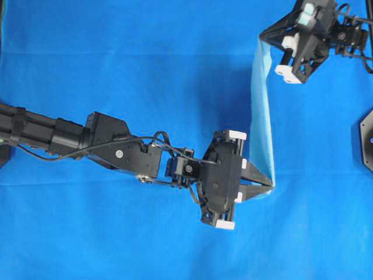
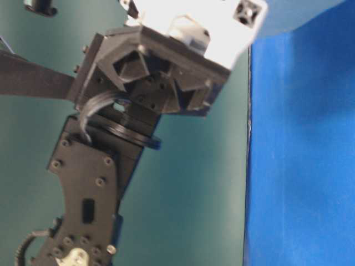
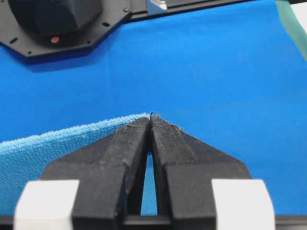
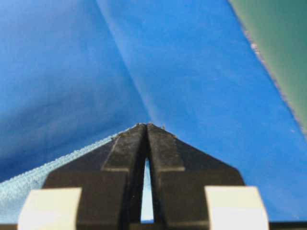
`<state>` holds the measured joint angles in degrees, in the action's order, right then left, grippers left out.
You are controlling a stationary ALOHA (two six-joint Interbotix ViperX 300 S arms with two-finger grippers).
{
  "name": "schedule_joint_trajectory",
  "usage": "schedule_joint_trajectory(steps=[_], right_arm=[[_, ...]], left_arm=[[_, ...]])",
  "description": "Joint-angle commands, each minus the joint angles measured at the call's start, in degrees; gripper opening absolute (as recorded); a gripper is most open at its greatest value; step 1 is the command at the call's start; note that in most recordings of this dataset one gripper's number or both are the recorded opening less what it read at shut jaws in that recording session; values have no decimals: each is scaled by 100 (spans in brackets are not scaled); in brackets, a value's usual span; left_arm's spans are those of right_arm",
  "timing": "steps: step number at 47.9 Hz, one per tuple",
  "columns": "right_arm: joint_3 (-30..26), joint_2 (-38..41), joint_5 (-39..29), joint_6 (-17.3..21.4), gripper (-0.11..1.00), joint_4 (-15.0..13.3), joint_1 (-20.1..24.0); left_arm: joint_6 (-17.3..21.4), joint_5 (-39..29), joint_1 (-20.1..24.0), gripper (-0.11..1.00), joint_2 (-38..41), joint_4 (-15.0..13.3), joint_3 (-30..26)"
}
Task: Fold the light blue towel.
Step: 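Rotate the held towel a quarter turn, left gripper swinging down, right up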
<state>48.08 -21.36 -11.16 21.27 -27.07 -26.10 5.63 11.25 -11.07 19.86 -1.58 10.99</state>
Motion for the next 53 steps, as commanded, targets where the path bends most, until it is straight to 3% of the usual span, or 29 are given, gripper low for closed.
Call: schedule_joint_trajectory(steps=[1,13,27,53], right_arm=[[-229,299,316,9,1,-44,-211],[-905,1441,976,79,1,-26,-158],[-1731,2435,1107,79,1,-18,105],[-1749,2575,1099,79,1,-9,70]], left_arm=[[-97,53,-220,1,-246,9,88],[-721,246,-316,1,-703,9,1204],[-1072,800,-457,1,-1151,9,2294],[-1063,527,-272,1,-1283,9,2575]])
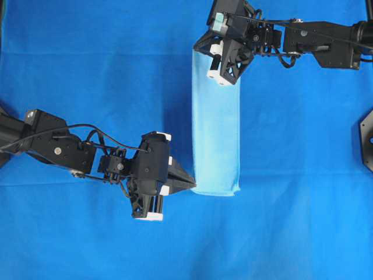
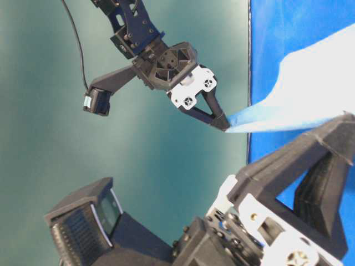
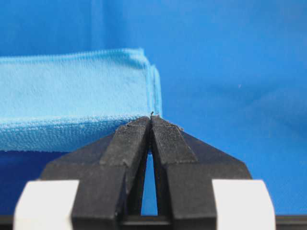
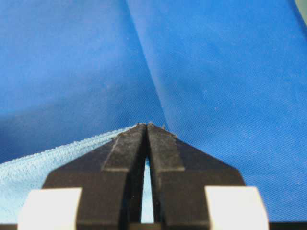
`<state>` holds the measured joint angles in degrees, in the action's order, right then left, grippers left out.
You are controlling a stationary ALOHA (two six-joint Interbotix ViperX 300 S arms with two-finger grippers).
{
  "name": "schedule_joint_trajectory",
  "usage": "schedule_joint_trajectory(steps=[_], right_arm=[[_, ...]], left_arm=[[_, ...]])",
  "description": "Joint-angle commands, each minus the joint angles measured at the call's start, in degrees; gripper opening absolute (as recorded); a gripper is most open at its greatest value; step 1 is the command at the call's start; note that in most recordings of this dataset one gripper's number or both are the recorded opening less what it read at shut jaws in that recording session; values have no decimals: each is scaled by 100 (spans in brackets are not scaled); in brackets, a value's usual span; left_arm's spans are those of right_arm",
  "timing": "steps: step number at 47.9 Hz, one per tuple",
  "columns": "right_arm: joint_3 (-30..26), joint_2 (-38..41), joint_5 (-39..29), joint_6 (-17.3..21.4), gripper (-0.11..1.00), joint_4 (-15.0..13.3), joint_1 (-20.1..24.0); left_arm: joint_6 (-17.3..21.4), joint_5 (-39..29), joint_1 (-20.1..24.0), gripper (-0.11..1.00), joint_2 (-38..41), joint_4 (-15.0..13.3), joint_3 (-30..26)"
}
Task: Fold the light blue towel.
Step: 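Rotate the held towel a quarter turn, left gripper swinging down, right up, then lay the towel down vertically, release, and pull both grippers outward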
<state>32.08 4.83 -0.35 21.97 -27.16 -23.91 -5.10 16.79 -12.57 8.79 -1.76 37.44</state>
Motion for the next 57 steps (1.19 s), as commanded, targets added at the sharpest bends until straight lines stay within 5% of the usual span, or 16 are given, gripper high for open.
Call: schedule_joint_trajectory(steps=[1,9,12,20,25,42,57], right_arm=[[-149,-35,18,18,1,0,-149],[-149,18,18,26,2,70,-176],[-123,-9,18,44,15,123,-202],[-35,-53,18,44,62,123,-229],[18,-132,18,44,60,123,-229],[554,-1160,0,62,60,132,-176],[1854,-3032,62,88,59,290,387]], left_arm=[[9,-44,-123,1,-176,26,-70],[44,-53,-97,1,-193,26,-53],[44,-53,-97,6,-193,26,-62],[53,-158,-79,54,-308,26,-9],[53,-527,-79,78,-554,26,70],[97,-1213,9,68,-1828,26,650],[413,167,554,68,-2909,26,1723]])
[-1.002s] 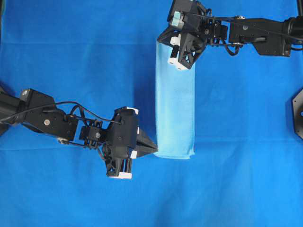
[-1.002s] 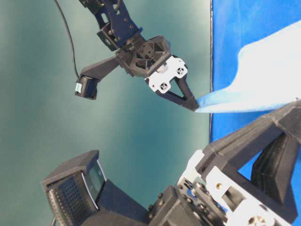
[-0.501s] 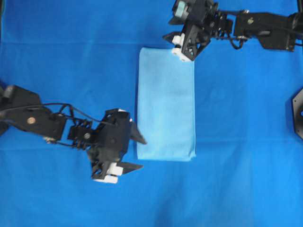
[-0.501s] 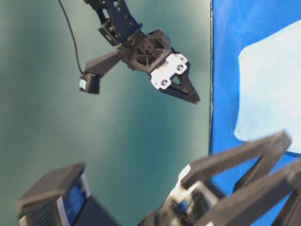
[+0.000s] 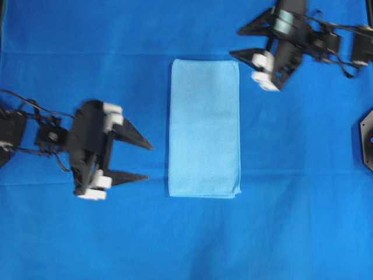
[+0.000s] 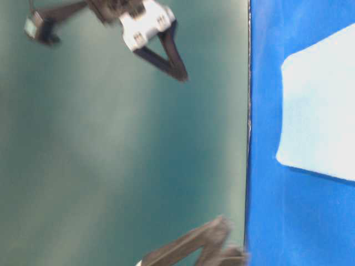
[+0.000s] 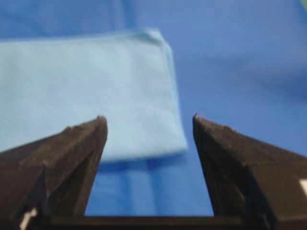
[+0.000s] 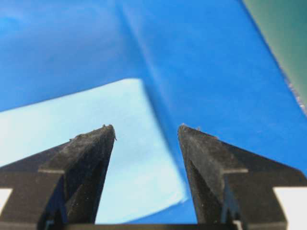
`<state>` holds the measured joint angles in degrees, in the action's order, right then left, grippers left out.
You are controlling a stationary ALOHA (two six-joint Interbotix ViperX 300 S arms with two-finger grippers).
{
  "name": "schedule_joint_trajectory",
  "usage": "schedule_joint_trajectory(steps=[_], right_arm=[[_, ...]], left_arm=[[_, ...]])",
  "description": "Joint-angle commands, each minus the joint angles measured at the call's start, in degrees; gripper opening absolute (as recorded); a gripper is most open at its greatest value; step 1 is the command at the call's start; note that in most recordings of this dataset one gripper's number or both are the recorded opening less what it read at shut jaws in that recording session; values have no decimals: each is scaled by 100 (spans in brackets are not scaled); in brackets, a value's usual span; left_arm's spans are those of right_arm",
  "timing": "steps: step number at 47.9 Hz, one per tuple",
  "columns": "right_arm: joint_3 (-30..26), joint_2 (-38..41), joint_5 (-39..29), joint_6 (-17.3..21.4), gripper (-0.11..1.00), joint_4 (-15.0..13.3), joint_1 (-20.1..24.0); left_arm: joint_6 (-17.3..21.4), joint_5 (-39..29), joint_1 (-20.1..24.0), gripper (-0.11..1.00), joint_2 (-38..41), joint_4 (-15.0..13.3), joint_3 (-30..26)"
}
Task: Fold the light blue towel.
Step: 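Lay the towel down vertically, release, and pull both grippers outward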
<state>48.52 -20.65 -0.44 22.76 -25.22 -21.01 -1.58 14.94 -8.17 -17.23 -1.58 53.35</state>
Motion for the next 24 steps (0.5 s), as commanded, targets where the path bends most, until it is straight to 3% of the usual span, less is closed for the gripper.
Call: schedule_joint_trajectory(steps=[1,13,24], right_arm=[[299,-615,79,9,59,123,123],[1389,-2039,510,9,59,554,387],[1679,-2136,747,0,59,668,387]], left_arm=[[88,431,158,68,-378,9,202],[158,949,817,68,-1195,9,1020],[149,1072,932,68,-1239,9,1107]])
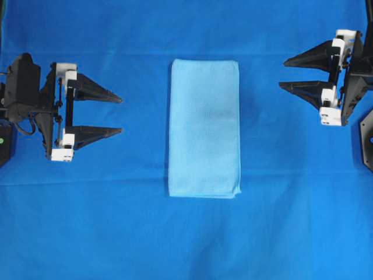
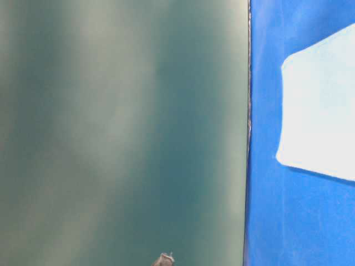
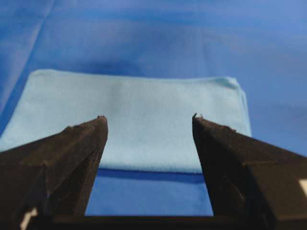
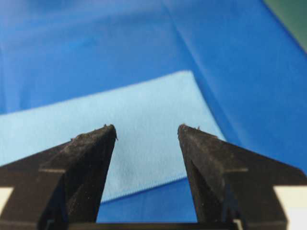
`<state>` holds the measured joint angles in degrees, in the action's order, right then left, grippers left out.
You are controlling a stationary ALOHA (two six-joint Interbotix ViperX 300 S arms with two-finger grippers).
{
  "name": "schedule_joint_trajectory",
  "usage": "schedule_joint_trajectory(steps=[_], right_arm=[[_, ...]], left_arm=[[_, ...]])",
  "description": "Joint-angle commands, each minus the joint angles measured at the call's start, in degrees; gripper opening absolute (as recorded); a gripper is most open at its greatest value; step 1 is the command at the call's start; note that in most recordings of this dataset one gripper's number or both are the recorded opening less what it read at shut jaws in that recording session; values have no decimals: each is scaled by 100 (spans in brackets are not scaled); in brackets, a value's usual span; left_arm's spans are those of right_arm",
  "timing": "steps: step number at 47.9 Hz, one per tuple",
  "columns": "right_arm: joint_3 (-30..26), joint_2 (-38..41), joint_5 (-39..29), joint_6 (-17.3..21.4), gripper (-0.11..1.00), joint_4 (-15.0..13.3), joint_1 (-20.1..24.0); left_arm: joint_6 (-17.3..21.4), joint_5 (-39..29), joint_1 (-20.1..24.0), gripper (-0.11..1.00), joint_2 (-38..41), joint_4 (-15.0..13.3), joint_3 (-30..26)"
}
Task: Fold the light blue towel.
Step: 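Lay the towel down vertically, release, and pull both grippers outward, then move both grippers to the towel's top corners and grasp them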
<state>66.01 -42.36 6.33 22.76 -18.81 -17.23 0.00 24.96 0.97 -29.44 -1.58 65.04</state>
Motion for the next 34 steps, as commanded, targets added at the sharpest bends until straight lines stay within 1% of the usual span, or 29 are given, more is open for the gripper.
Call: schedule_joint_trajectory(steps=[1,12,19,25,34], right_arm=[[-70,53,88,-9,59,26,9],[-88,185,141,-18,59,26,9],[-167,316,141,-9,59,26,-35],[-369,694,70,-26,59,26,-290],[-703,1617,44,-114,59,-18,-747]], left_arm=[[-9,70,18,68,-18,9,-62],[-18,62,26,68,9,9,-70],[-9,70,132,68,114,9,-149],[9,79,387,68,536,9,-422],[18,35,879,68,1573,9,-1134]])
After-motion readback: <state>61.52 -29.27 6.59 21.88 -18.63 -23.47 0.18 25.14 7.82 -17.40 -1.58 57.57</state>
